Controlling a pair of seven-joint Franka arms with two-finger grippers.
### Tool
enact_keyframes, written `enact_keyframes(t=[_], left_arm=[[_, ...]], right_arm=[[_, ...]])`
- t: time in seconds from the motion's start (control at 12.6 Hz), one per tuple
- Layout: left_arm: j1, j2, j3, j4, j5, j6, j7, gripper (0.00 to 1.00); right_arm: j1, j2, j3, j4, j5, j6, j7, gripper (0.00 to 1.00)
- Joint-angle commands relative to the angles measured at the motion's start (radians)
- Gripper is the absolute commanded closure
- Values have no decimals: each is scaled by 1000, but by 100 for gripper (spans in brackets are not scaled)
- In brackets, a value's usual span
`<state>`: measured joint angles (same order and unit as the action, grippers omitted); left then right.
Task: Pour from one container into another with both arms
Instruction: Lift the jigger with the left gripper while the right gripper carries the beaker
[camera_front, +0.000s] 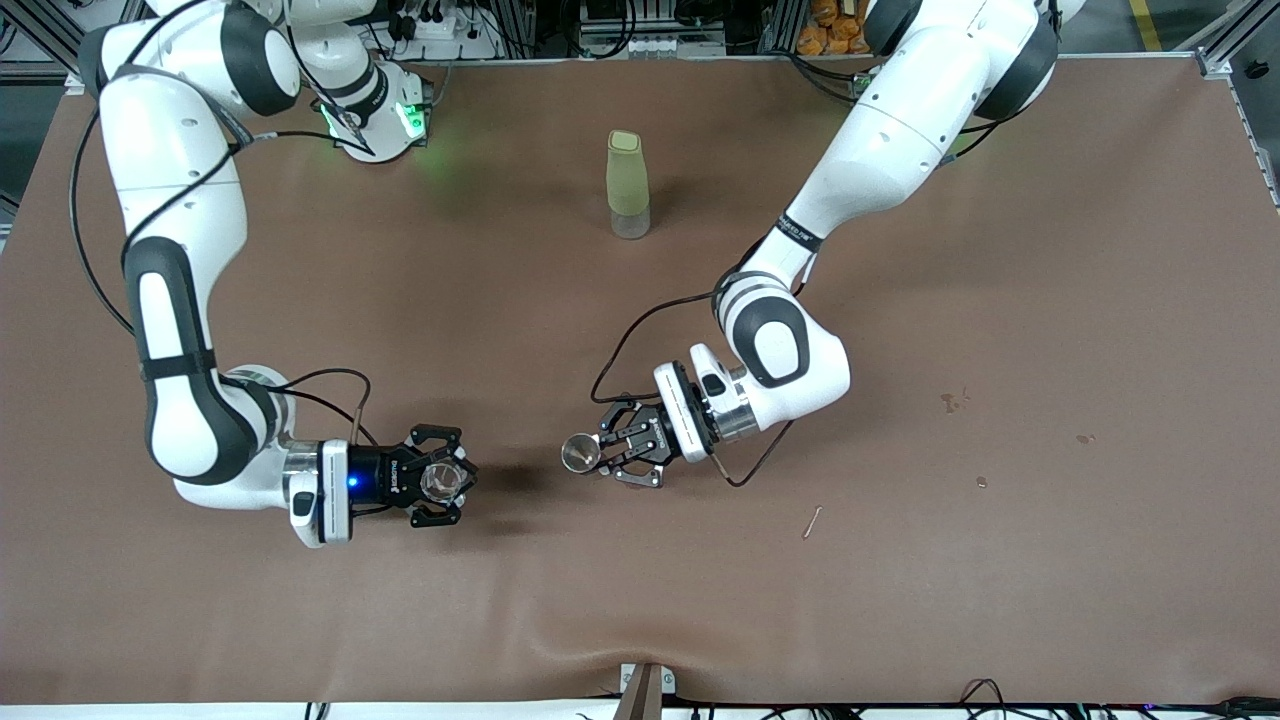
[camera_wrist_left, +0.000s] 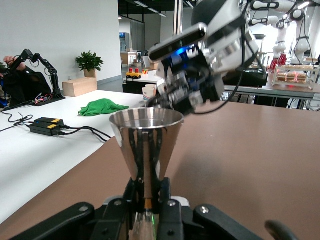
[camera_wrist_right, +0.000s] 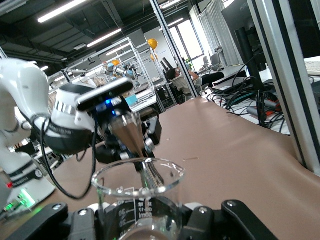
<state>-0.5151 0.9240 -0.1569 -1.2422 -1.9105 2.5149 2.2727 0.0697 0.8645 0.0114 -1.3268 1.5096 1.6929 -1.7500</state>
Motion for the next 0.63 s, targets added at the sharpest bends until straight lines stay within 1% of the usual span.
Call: enact_keyframes(t=[0.0,0.08,0.24,0.4,0.56], left_arm=[[-39,16,22,44,-41,47,56,100],[-45,16,22,44,-41,53,59,100],[-57,18,23,44,-51,56,97,100],[-59,18,23,44,-128,58,178,100],[-59,16,25,43,-144,56,188,100]], right_arm=[[25,-90,-13,-38,12,-13,117,100],[30,-110,-13,-38,9,-15,162,100],[50,-174,-13,-92,11,-15,240,100],[76,-241,-16,-137,11,16,344,100],[102,-268,-14,-137,9,37,447,100]])
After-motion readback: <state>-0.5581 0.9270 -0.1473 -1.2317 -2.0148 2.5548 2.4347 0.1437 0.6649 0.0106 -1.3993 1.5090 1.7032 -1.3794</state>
